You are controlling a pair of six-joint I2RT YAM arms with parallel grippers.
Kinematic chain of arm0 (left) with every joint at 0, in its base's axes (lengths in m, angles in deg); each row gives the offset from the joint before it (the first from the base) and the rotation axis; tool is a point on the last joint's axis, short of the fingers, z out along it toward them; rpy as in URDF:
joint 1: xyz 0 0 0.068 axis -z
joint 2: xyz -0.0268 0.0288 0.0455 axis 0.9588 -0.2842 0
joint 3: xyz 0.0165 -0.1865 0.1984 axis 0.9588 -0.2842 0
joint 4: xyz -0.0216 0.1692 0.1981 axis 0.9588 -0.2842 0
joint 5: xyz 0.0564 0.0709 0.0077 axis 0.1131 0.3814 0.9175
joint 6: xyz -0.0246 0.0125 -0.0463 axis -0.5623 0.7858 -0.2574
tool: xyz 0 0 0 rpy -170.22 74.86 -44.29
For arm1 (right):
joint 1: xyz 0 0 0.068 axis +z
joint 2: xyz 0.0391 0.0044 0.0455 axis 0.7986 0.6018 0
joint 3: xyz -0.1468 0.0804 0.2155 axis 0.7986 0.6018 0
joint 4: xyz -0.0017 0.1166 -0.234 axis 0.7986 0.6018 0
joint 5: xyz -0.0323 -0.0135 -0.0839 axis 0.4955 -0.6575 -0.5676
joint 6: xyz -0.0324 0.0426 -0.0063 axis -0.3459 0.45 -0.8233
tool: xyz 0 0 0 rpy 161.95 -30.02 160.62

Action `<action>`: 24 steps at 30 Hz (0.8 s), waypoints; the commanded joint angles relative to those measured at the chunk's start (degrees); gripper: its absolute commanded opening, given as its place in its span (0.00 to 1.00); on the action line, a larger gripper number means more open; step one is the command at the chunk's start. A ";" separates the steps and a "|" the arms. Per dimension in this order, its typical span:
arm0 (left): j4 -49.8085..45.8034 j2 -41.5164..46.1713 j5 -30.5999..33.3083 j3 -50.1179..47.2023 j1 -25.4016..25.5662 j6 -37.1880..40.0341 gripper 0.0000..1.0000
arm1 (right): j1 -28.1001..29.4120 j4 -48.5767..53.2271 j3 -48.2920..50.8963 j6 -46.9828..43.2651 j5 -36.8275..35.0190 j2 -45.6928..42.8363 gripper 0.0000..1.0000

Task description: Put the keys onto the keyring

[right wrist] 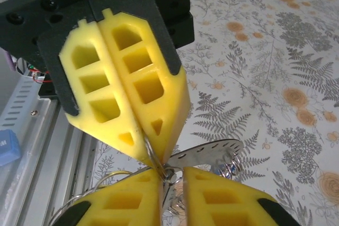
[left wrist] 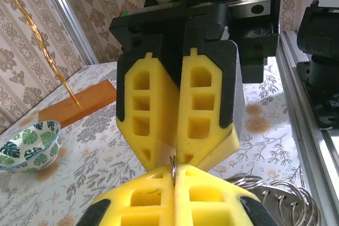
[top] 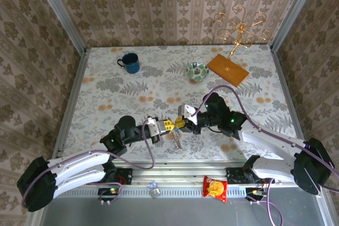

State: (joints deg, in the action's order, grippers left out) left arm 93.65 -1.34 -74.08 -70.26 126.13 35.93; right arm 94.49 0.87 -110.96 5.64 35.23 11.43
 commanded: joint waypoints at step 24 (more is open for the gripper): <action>-10.14 -1.68 1.24 4.39 -0.24 5.13 0.00 | 3.23 14.99 -9.66 -10.65 -3.28 1.43 0.02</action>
State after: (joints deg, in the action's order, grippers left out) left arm 84.73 -2.93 -73.89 -67.35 125.96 39.60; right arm 96.94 17.66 -119.17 -5.28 30.24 13.99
